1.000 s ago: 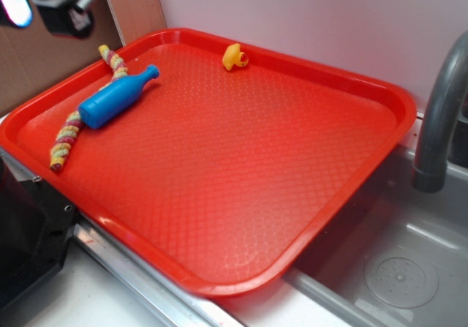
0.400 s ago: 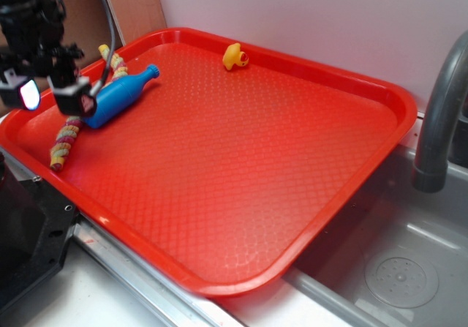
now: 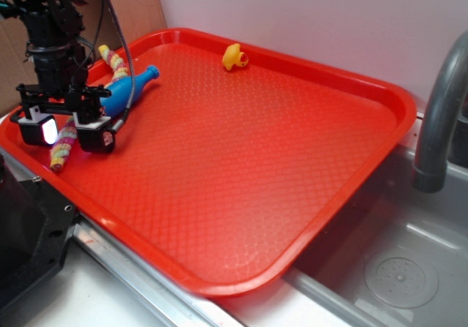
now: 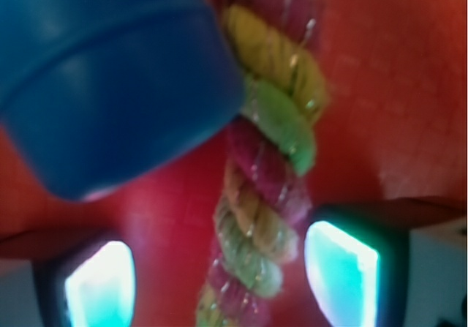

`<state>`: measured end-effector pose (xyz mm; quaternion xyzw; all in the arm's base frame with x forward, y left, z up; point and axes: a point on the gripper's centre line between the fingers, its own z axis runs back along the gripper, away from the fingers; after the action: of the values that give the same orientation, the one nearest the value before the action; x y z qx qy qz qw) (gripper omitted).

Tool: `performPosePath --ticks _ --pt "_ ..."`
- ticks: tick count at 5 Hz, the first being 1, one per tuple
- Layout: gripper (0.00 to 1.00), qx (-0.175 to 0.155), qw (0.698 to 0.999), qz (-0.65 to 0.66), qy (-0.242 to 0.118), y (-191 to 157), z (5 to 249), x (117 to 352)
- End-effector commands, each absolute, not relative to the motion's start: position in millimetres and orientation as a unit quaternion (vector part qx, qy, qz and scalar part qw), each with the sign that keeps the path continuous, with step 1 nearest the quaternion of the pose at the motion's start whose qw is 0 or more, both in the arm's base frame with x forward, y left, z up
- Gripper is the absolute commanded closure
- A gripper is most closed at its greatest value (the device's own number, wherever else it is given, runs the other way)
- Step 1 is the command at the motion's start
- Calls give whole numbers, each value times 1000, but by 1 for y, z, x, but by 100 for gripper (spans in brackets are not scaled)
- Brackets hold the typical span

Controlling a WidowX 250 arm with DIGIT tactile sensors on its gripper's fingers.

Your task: Grab the multicolored rope.

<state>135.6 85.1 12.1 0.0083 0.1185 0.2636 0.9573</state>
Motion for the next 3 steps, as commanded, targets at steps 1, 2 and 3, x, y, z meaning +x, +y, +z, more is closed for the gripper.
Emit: performPosePath --ticks 1,2,3 --pt "100 19 956 270 115 85 7 124" --pt "100 17 958 263 113 86 7 120" --pt "100 17 967 234 104 83 11 118"
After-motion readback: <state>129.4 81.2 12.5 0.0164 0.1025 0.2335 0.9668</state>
